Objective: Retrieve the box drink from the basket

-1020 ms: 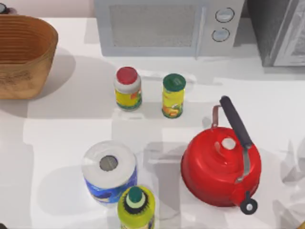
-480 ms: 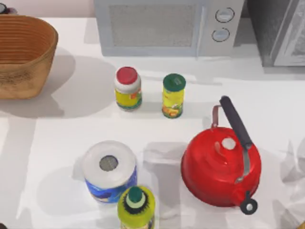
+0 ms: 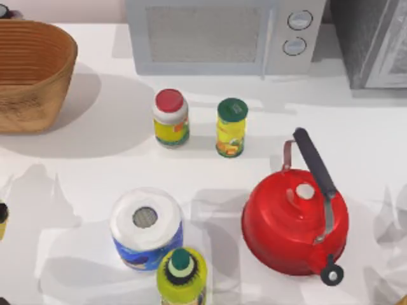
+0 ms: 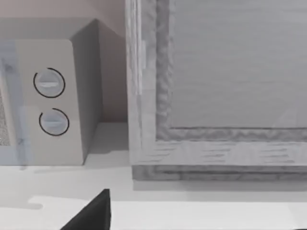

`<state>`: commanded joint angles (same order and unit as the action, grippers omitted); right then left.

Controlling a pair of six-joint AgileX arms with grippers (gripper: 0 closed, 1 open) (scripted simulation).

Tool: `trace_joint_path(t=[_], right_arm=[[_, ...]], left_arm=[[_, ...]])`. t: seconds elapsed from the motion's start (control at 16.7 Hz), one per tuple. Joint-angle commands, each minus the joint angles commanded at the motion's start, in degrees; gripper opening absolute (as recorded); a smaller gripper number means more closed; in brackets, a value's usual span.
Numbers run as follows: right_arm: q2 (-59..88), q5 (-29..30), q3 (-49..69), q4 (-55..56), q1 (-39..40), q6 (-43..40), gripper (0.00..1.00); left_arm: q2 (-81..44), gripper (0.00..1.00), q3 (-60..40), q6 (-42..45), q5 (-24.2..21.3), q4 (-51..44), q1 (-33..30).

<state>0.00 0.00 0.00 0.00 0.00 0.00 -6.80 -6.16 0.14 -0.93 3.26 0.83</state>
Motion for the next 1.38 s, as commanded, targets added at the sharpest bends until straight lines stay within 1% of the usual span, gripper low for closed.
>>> trace_joint_path(t=[0.24, 0.6, 0.66, 0.78, 0.9, 1.02, 1.2, 1.38], right_arm=[[0.00, 0.00, 0.00, 0.00, 0.00, 0.00, 1.00], [0.00, 0.00, 0.00, 0.00, 0.00, 0.00, 1.00], [0.00, 0.00, 0.00, 0.00, 0.00, 0.00, 1.00], [0.00, 0.00, 0.00, 0.00, 0.00, 0.00, 1.00], [0.00, 0.00, 0.00, 0.00, 0.00, 0.00, 1.00], [0.00, 0.00, 0.00, 0.00, 0.00, 0.00, 1.00], [0.00, 0.00, 0.00, 0.00, 0.00, 0.00, 1.00], [0.00, 0.00, 0.00, 0.00, 0.00, 0.00, 1.00]], left_arm=[[6.63, 0.00, 6.00, -0.14, 0.90, -3.17, -0.81], [6.52, 0.00, 6.11, -0.03, 0.90, -3.17, -0.66], [6.03, 0.00, 5.97, -0.30, 1.47, -3.19, -0.96], [3.48, 0.00, 5.10, -1.66, 4.35, -3.15, -2.68], [-1.16, 0.00, 3.31, -3.76, 9.48, -2.77, -5.74], [-7.11, 0.00, 0.80, -6.39, 16.54, -2.11, -9.79], [-17.43, 0.00, -3.73, -11.10, 28.72, -0.92, -17.14], [-28.83, 0.00, -8.70, -16.38, 42.09, 0.37, -25.23]])
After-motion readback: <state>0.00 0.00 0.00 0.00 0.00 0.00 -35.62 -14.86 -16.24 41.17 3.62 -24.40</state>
